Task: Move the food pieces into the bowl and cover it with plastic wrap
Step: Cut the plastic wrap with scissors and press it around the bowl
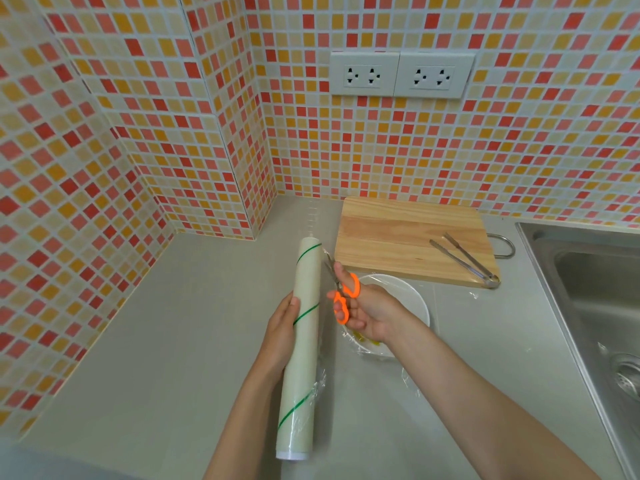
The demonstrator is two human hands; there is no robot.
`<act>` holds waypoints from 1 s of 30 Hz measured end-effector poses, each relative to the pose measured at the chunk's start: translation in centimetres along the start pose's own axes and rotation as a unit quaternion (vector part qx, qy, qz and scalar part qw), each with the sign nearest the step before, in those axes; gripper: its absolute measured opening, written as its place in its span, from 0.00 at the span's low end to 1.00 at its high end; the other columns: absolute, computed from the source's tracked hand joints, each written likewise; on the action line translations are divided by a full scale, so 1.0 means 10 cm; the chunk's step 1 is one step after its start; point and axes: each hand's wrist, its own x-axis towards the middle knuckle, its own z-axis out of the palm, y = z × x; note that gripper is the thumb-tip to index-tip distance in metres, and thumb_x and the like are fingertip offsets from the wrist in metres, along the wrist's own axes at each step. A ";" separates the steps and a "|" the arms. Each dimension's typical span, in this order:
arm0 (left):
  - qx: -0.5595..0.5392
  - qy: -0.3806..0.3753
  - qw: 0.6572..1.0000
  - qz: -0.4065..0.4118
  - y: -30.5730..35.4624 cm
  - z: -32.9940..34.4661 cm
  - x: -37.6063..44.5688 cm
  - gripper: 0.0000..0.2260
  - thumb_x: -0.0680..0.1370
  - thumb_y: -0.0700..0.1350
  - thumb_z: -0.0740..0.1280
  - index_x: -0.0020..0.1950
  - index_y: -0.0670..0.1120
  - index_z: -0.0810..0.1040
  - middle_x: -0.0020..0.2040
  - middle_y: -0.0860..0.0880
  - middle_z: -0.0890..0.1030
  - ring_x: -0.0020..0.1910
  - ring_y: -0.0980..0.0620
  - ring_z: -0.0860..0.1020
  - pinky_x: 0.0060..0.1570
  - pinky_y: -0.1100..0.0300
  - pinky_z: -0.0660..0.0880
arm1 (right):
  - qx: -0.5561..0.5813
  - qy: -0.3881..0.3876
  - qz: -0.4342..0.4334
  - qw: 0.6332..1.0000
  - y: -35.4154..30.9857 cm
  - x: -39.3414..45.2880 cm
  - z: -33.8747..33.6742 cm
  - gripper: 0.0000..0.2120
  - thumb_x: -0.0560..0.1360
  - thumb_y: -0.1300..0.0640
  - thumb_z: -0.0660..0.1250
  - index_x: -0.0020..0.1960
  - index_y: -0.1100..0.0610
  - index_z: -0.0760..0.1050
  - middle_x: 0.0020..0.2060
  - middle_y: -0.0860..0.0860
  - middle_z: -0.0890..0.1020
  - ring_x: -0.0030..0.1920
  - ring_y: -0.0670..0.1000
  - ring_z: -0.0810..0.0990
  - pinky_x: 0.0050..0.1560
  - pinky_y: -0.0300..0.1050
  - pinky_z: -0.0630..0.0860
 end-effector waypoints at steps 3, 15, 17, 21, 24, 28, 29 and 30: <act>-0.005 0.001 1.000 -0.001 0.00 -0.05 -0.01 0.16 0.81 0.50 0.55 0.63 0.43 0.74 0.54 0.39 0.79 0.48 0.46 0.75 0.49 0.51 0.71 | -0.001 -0.034 0.026 0.999 -0.01 0.03 0.01 0.30 0.63 0.32 0.66 0.43 0.60 0.75 0.23 0.51 0.77 0.22 0.46 0.75 0.15 0.33 0.57; -0.020 0.017 1.000 -0.015 -0.07 -0.26 0.00 0.17 0.81 0.51 0.55 0.57 0.43 0.77 0.39 0.44 0.80 0.32 0.48 0.76 0.32 0.56 0.72 | -0.008 -0.074 0.053 0.996 0.02 0.06 0.04 0.30 0.65 0.30 0.62 0.43 0.58 0.73 0.29 0.52 0.77 0.26 0.48 0.79 0.15 0.33 0.57; -0.020 0.013 1.000 -0.015 -0.07 -0.27 -0.01 0.17 0.81 0.51 0.55 0.58 0.43 0.77 0.40 0.44 0.80 0.33 0.49 0.77 0.33 0.56 0.72 | -0.003 -0.071 0.055 0.996 -0.02 0.09 0.08 0.30 0.66 0.30 0.62 0.43 0.58 0.73 0.30 0.52 0.76 0.26 0.47 0.78 0.15 0.33 0.57; -0.025 0.011 1.000 -0.011 -0.02 -0.29 -0.03 0.15 0.81 0.49 0.55 0.57 0.43 0.78 0.42 0.44 0.81 0.35 0.49 0.77 0.35 0.55 0.72 | 0.005 -0.056 0.056 0.997 -0.07 0.15 0.17 0.29 0.66 0.30 0.63 0.41 0.58 0.73 0.27 0.51 0.77 0.24 0.46 0.77 0.15 0.33 0.56; -0.032 -0.004 0.999 -0.015 0.01 -0.31 -0.07 0.14 0.81 0.50 0.56 0.55 0.45 0.79 0.35 0.48 0.81 0.31 0.50 0.78 0.31 0.58 0.73 | 0.012 -0.036 0.042 0.998 -0.08 0.19 0.20 0.25 0.67 0.33 0.64 0.40 0.57 0.72 0.20 0.49 0.76 0.20 0.43 0.74 0.15 0.33 0.55; -0.054 -0.010 0.998 -0.028 0.00 -0.37 -0.10 0.15 0.80 0.51 0.56 0.55 0.44 0.78 0.33 0.46 0.80 0.28 0.50 0.77 0.26 0.61 0.73 | 0.023 -0.026 0.032 0.999 -0.12 0.23 0.19 0.24 0.68 0.36 0.66 0.41 0.58 0.72 0.18 0.48 0.74 0.19 0.42 0.72 0.14 0.32 0.54; -0.060 -0.011 0.998 -0.034 0.00 -0.39 -0.11 0.16 0.80 0.51 0.56 0.55 0.43 0.78 0.33 0.43 0.79 0.27 0.49 0.77 0.25 0.62 0.73 | 0.028 -0.025 0.027 0.999 -0.13 0.23 0.19 0.23 0.68 0.36 0.66 0.42 0.58 0.72 0.18 0.47 0.74 0.18 0.41 0.71 0.14 0.32 0.53; -0.065 -0.011 0.997 -0.040 -0.01 -0.40 -0.13 0.16 0.80 0.52 0.56 0.55 0.42 0.78 0.34 0.42 0.78 0.26 0.49 0.77 0.25 0.62 0.72 | 0.034 -0.024 0.021 0.999 -0.16 0.24 0.19 0.23 0.68 0.37 0.66 0.43 0.58 0.72 0.18 0.47 0.74 0.18 0.41 0.71 0.14 0.32 0.53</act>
